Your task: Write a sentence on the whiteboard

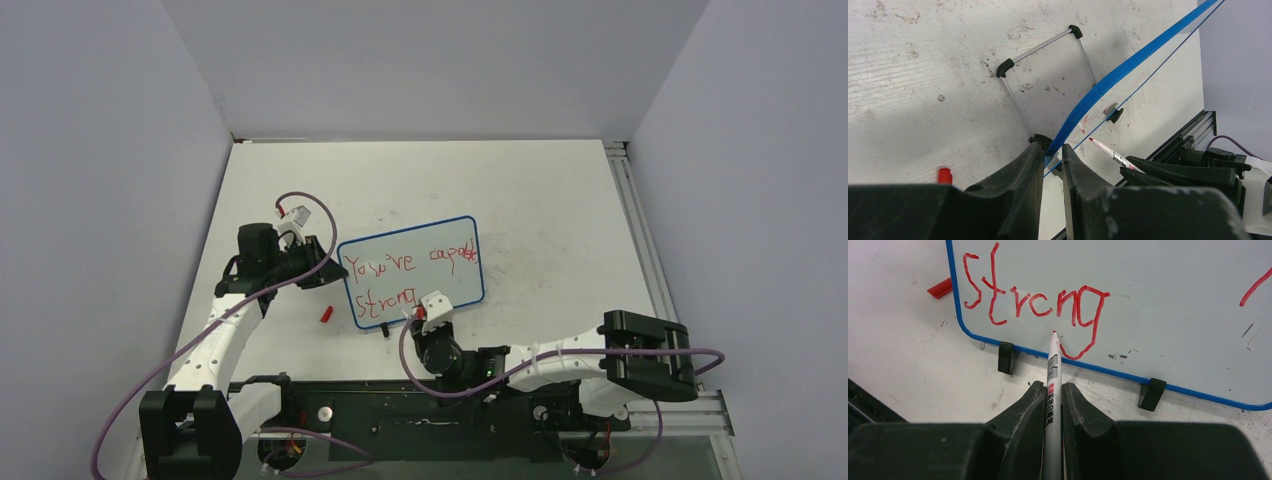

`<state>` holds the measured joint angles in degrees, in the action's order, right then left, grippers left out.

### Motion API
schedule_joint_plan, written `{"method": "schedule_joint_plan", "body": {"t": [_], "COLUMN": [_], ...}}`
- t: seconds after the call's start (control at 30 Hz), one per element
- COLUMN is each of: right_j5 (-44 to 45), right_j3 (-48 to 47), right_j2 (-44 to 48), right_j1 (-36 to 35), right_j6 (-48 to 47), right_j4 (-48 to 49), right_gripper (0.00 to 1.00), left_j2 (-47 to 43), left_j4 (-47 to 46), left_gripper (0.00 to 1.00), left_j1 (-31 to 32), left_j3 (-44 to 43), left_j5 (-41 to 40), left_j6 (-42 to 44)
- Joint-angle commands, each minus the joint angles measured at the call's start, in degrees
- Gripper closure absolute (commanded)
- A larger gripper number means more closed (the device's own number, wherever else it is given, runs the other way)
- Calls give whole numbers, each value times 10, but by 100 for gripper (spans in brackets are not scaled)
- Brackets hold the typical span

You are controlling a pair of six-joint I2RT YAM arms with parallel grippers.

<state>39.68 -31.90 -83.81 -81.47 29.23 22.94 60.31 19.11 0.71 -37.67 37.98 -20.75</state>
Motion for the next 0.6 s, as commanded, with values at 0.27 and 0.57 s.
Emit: {"method": "schedule_joint_plan", "body": {"t": [0.27, 0.57], "right_j5": [60, 60], "right_j3": [16, 37], "right_j2": [127, 133], "right_j1": [-4, 6], "right_j6": [20, 47], "right_j4": [-86, -109], "right_gripper": [95, 95], "left_j2": [-13, -15], "left_j4": [-9, -9], "left_gripper": [81, 81], "left_j1": [2, 2], "left_j3": [-23, -22], "left_j5": [5, 4], "left_j6": [3, 3]}}
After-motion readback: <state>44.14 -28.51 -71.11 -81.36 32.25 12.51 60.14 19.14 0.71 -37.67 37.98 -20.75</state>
